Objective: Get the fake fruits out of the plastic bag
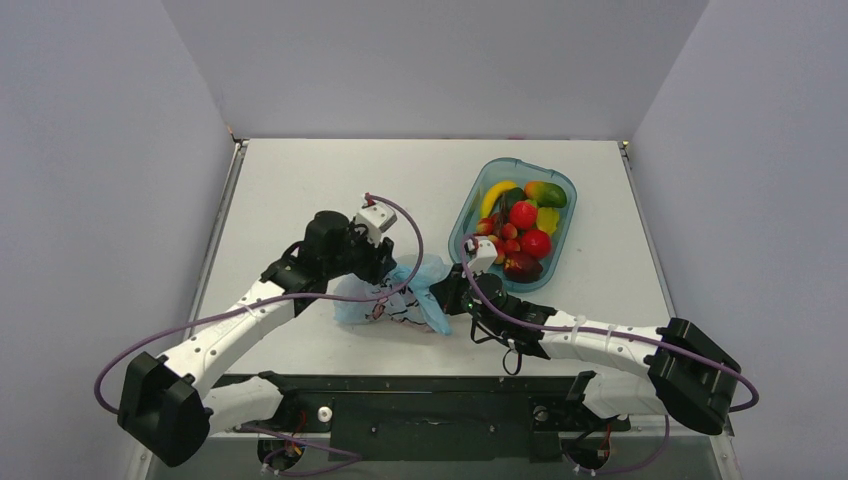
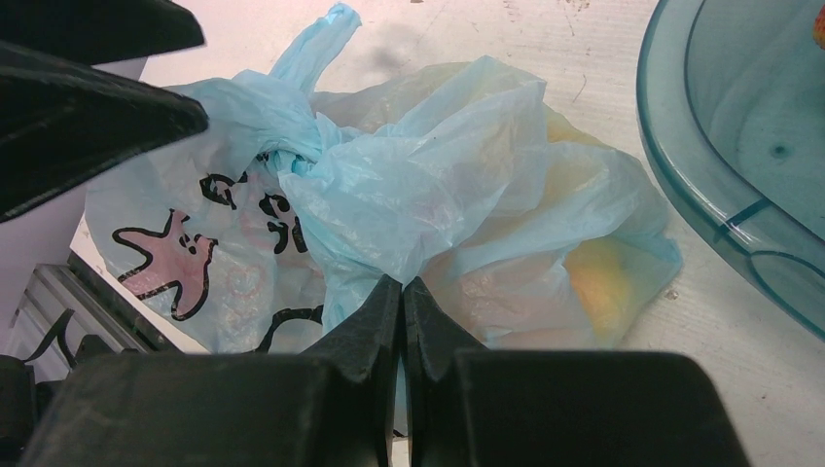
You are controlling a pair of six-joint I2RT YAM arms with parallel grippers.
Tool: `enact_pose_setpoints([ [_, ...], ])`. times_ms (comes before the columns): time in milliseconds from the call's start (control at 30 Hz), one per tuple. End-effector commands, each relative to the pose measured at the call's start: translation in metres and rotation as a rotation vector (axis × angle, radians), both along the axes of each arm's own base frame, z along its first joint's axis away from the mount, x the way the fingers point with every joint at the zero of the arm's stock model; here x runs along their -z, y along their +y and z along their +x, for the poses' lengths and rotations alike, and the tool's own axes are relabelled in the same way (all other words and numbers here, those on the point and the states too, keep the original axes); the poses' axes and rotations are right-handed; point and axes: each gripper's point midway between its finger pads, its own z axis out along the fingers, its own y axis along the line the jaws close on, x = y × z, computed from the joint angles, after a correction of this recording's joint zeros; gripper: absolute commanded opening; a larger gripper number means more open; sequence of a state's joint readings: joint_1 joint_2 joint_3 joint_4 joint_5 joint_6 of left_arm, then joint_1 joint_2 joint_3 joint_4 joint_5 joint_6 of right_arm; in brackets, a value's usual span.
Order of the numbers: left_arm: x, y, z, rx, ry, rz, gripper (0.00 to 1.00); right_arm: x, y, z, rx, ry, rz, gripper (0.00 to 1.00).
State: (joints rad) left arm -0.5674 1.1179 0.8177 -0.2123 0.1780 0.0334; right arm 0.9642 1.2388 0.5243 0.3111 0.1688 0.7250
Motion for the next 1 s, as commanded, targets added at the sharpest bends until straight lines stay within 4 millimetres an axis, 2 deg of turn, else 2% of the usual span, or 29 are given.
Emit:
enact_pose_setpoints([
  [0, -0.006, -0.025, -0.008, 0.13, 0.071, -0.041, 0.46, -0.026, 0.008, 0.002, -0.014, -0.047, 0.046, 0.0],
  [133, 0.006, -0.027, -0.01, 0.154, 0.126, -0.01, 0.43, -0.03, 0.006, 0.004, -0.006, -0.055, 0.045, 0.0],
  [400, 0.007, -0.03, -0.014, 0.193, 0.146, -0.005, 0.26, -0.042, 0.007, 0.007, 0.002, -0.077, 0.052, 0.0],
  [433, 0.007, -0.031, -0.014, 0.197, 0.148, -0.004, 0.22, -0.043, 0.007, 0.007, 0.003, -0.076, 0.056, 0.0],
  [467, 0.008, -0.031, -0.016, 0.202, 0.152, -0.001, 0.13, -0.043, 0.007, 0.007, 0.005, -0.077, 0.061, 0.0],
  [533, 0.008, -0.03, -0.013, 0.19, 0.147, 0.015, 0.0, -0.043, 0.008, 0.007, 0.007, -0.076, 0.071, 0.0],
  [667, -0.001, -0.013, 0.007, 0.045, 0.065, 0.044, 0.0, -0.041, 0.0, 0.009, 0.041, -0.073, 0.056, 0.0],
  [800, -0.014, 0.009, 0.016, -0.08, -0.037, 0.052, 0.0, -0.041, -0.008, 0.01, 0.072, -0.084, 0.056, 0.0],
  [900, -0.036, 0.038, 0.025, -0.236, -0.149, 0.053, 0.0, -0.041, -0.011, 0.009, 0.089, -0.085, 0.088, 0.0],
  [967, -0.043, 0.056, 0.029, -0.332, -0.196, 0.065, 0.0, -0.04, -0.011, 0.007, 0.091, -0.078, 0.108, 0.0],
])
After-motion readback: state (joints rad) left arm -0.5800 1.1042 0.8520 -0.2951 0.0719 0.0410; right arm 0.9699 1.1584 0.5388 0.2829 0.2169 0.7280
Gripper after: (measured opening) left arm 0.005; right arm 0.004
